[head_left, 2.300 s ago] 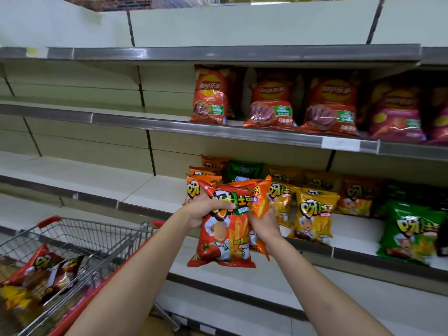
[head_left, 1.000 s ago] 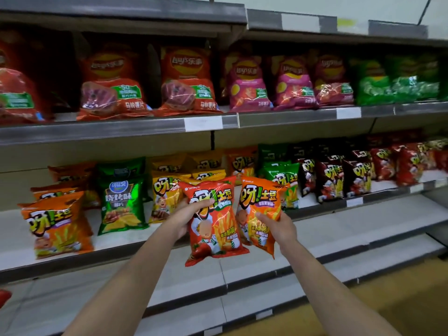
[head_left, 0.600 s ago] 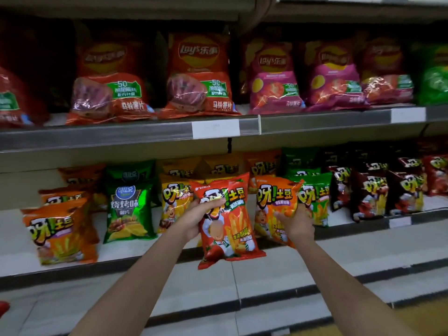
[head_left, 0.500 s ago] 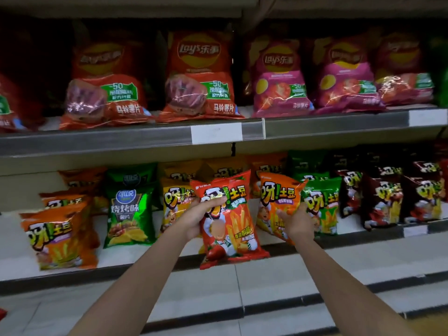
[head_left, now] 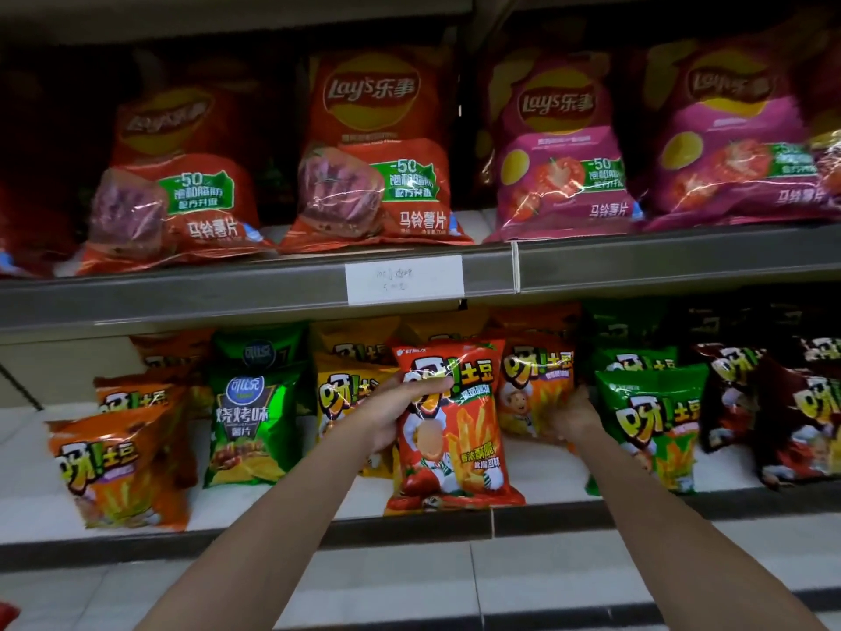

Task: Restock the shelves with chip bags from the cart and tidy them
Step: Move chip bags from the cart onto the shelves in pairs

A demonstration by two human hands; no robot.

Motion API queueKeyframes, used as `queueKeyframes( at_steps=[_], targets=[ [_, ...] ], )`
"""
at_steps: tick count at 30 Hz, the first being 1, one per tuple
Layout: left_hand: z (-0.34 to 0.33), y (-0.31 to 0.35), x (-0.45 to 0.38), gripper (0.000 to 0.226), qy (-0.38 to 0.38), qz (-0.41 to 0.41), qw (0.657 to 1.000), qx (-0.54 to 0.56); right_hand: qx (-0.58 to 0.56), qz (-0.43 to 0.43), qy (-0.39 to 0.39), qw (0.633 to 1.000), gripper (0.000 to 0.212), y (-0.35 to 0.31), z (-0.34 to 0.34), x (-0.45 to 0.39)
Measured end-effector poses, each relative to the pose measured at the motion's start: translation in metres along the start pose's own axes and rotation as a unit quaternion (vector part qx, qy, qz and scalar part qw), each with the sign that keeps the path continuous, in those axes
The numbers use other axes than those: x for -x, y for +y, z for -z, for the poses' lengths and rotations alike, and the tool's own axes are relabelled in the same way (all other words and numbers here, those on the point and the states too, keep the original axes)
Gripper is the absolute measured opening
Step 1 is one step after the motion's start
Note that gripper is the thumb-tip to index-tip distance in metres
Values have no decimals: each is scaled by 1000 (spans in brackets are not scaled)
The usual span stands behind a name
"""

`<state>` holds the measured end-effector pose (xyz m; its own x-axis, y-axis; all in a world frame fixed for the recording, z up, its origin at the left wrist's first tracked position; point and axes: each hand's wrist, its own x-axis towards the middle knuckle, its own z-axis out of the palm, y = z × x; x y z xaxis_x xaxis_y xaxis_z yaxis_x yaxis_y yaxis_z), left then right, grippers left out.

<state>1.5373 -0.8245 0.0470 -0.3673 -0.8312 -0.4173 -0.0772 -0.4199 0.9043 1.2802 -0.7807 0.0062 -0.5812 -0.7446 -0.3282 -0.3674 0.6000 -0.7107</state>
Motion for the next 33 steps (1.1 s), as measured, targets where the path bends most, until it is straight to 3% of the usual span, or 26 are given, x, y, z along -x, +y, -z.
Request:
queueKeyframes(
  at_steps=[3,7,13,15,19,22,24,27,28,30,33],
  targets=[
    [-4,1,0,117,2,-11,1000,-6,-47,8,-19,999,83,-5,1,7],
    [-19,11,22,115,-15,-30,999,-11,-58,35,-34,997,73,4,-1,7],
    [-26,14,34,114,-15,-32,999,-9,-135,91,-68,984,25,-9,17,51],
    [-29,15,45,102,-19,-40,999,-5,-174,104,-120,972,33,-17,25,75],
    [-34,11,53,102,-33,-56,998,9,-129,131,-262,947,63,-25,41,118],
    [-46,9,62,121,-33,-71,997,12,-120,131,-303,936,84,-20,49,144],
    [-61,9,76,114,-43,-88,995,2,-131,137,-302,934,90,-13,54,156],
    [-86,7,101,41,-69,-88,994,-2,-139,139,-266,944,91,3,71,171],
    [-94,7,109,30,-88,-89,992,-4,-144,135,-250,948,93,10,77,177],
    [-108,3,117,27,-108,-86,990,-1,-153,124,-215,956,99,25,89,185],
    [-133,-3,126,43,-147,-73,986,1,-198,123,-184,955,86,46,107,203]
  ],
)
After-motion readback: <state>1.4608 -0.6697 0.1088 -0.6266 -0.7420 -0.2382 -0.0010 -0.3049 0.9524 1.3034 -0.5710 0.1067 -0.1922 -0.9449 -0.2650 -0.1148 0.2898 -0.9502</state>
